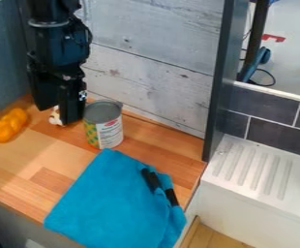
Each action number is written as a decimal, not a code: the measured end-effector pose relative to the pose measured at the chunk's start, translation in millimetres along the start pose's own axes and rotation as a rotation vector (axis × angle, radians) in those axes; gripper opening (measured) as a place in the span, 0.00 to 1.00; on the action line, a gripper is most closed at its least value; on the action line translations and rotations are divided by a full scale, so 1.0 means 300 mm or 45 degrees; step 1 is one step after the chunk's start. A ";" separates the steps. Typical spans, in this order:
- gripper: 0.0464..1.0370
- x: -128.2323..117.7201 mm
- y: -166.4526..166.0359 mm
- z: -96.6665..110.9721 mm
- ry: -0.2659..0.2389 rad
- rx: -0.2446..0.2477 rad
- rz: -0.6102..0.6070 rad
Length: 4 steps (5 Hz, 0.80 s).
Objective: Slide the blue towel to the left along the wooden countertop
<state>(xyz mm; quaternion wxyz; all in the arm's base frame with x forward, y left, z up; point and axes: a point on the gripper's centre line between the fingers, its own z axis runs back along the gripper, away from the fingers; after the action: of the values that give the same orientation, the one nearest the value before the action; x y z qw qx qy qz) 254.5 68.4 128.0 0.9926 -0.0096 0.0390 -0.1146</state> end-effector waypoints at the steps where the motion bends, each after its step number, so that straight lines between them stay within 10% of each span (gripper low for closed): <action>1: 0.97 -0.005 -0.002 -0.026 0.035 -0.017 0.003; 4: 0.97 0.079 -0.198 -0.175 -0.057 0.023 -0.089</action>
<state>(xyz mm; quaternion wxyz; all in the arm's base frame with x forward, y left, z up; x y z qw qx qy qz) 259.8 4.5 75.7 0.9886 -0.0047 0.0155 -0.1494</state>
